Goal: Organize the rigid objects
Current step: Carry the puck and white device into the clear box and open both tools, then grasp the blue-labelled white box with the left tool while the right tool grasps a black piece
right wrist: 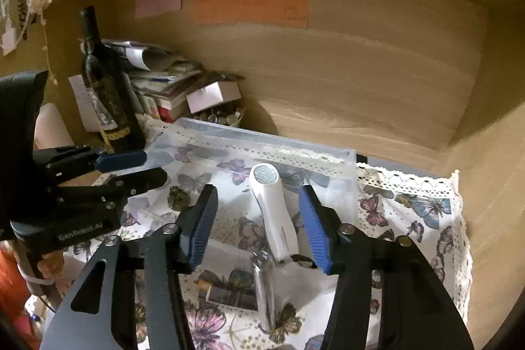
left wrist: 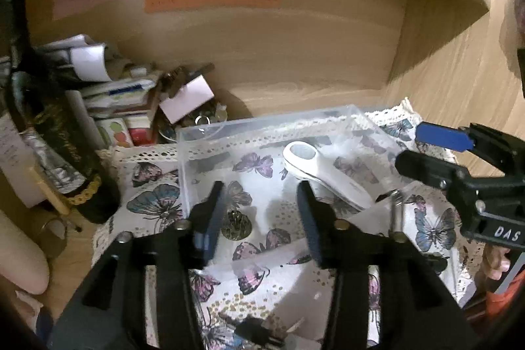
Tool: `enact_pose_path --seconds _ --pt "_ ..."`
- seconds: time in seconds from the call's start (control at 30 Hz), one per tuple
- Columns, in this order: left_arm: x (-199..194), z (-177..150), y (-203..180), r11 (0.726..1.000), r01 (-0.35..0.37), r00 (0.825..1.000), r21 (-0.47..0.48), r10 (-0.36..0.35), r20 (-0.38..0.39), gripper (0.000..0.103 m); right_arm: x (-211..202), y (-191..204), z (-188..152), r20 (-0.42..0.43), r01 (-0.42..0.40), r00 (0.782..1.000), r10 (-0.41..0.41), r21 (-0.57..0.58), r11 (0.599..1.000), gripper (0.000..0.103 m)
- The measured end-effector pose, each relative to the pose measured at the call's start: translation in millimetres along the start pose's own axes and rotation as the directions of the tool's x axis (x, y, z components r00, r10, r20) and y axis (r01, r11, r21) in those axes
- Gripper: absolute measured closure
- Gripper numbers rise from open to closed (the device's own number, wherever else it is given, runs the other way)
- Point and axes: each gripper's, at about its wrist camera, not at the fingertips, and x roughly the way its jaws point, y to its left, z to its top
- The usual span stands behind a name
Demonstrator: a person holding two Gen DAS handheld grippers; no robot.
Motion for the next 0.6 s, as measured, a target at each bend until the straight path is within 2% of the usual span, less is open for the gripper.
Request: enact_pose_path --seconds 0.07,0.13,0.33,0.43,0.6 --pt "-10 -2 -2 1.0 -0.012 1.0 0.001 0.012 0.02 0.047 -11 3 -5 0.024 0.009 1.0 -0.008 -0.007 1.0 0.045" --pt "-23 -7 -6 1.0 -0.025 0.999 0.008 0.024 0.044 0.037 -20 6 -10 0.039 0.008 0.999 -0.008 -0.013 1.0 0.043" --pt "-47 -25 -11 0.998 -0.059 0.995 0.01 0.058 0.076 0.018 -39 8 -28 0.064 0.007 0.998 -0.006 -0.014 1.0 0.037" --pt "-55 -35 -9 0.997 -0.073 0.994 -0.001 0.072 0.076 0.011 -43 7 -39 0.057 0.009 0.998 -0.008 -0.005 1.0 0.037" --pt "-56 -57 2 0.997 -0.078 0.997 -0.028 0.078 0.025 0.009 -44 2 -59 0.03 -0.002 1.0 0.001 0.027 1.0 0.037"
